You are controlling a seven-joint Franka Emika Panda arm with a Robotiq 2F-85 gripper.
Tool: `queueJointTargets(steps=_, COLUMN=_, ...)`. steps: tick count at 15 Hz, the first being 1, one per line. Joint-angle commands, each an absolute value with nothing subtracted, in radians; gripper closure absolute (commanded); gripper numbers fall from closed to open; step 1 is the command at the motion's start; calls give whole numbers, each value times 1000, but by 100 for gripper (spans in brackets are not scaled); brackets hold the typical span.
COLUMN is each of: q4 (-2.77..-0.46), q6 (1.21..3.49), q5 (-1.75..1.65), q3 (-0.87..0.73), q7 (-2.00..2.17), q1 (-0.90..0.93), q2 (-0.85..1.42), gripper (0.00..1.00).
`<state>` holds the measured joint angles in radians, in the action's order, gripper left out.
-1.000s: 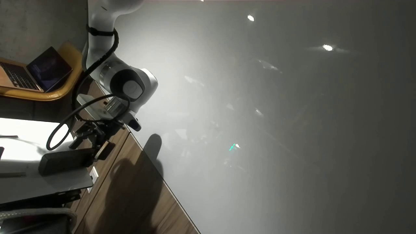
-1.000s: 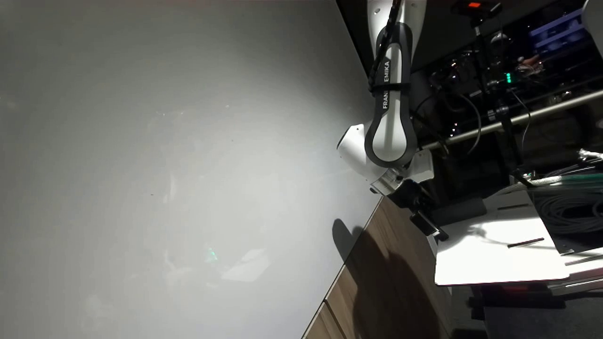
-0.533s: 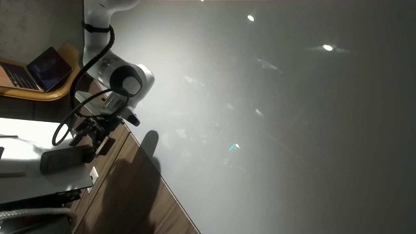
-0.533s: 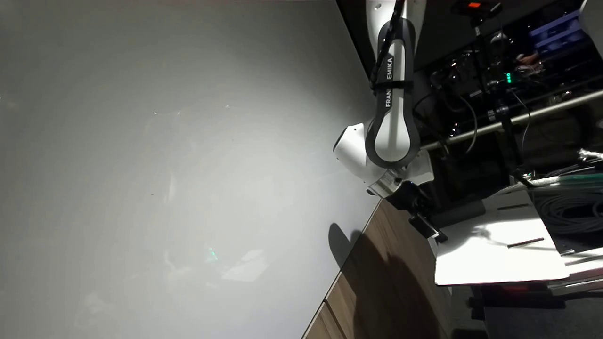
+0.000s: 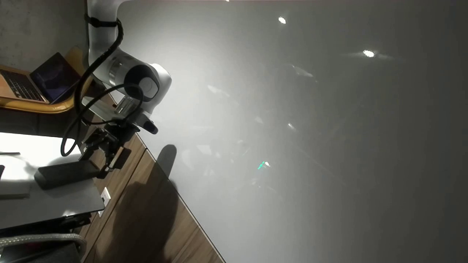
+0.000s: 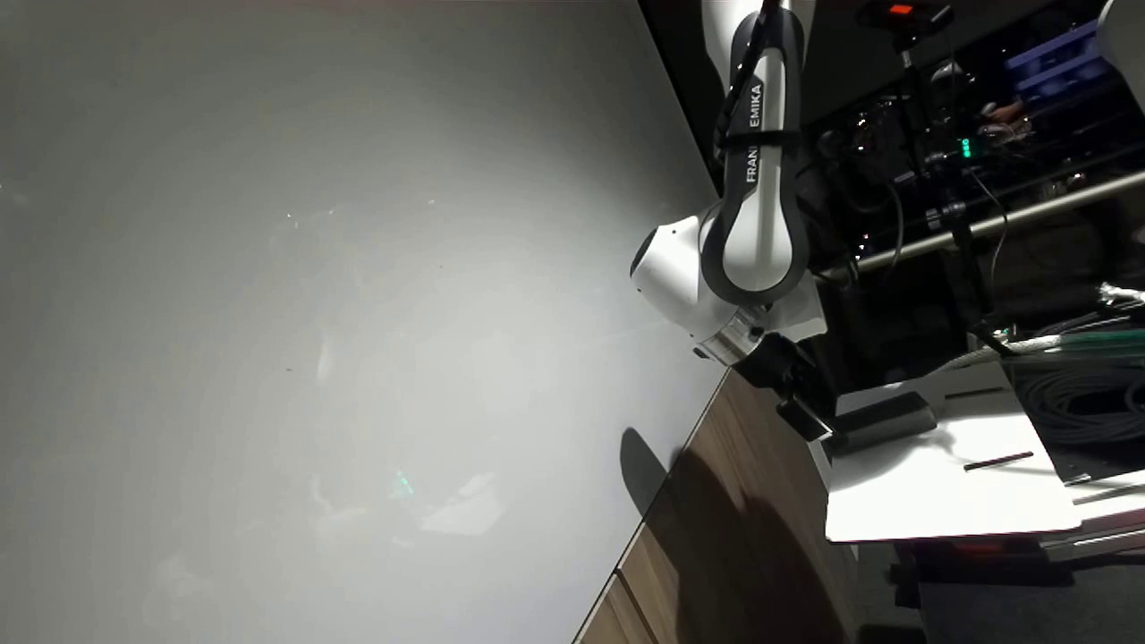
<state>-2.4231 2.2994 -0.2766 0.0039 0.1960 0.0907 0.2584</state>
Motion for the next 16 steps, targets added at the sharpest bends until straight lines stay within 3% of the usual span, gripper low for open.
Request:
queueJointTargets(steps=1, q4=-2454, q6=2288, q5=-295, q3=-2, q7=221, q1=99, q2=227, gripper=0)
queueJointTargets(steps=16, q4=-2431, q6=2322, q5=-369, q3=-17, q7=235, q1=95, q2=266, gripper=0)
